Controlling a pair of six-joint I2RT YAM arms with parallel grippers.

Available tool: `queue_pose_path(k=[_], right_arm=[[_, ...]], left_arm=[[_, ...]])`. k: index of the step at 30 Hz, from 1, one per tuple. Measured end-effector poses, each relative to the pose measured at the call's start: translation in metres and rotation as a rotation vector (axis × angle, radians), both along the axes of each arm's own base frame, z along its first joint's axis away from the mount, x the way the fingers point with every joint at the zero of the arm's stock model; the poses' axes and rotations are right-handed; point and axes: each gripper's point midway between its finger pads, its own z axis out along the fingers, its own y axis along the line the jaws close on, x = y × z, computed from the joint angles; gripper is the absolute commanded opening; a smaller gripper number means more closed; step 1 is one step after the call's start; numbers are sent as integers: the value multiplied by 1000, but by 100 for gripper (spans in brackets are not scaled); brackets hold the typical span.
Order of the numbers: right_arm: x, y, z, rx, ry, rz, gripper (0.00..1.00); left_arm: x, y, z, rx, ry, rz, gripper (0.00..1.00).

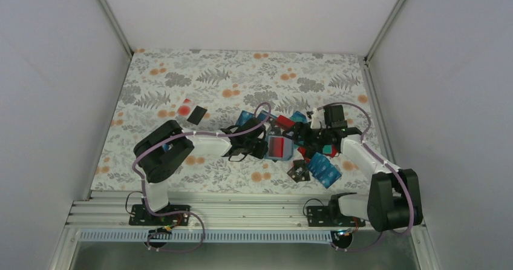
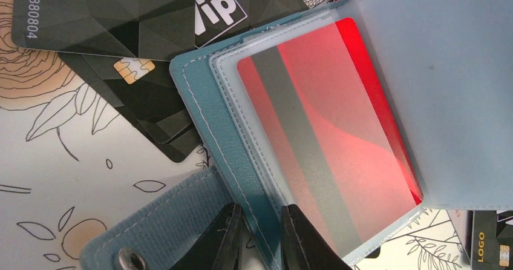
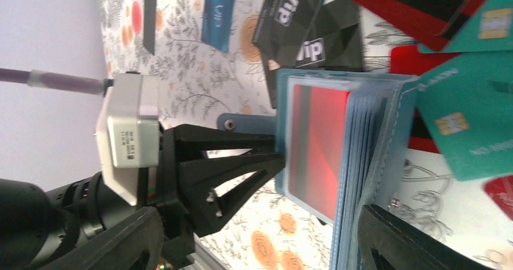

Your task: Put the credit cards into the card holder

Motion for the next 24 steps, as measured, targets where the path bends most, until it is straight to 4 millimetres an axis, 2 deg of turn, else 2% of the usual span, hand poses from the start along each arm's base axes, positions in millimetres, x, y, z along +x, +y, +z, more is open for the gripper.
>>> queue_pose_path(k=[8,13,17,19,24], right_arm=[[-2,25,2,56,-3,67,81],[-6,41,-12,57,57,96,81],[-6,51,-23,56,92,111,81],[-4,56,-27,56,103,118,81],[0,64,-38,45,124,135,80]], left_arm=[[-1,-1,0,-7,3,-3,17],[-4,-3,0,-16,6,-7,17],[-10,5,3,-19,11,1,17],[-13,11,8,-25,10,11,17],[-16,24,36,-61,-27,43,20]])
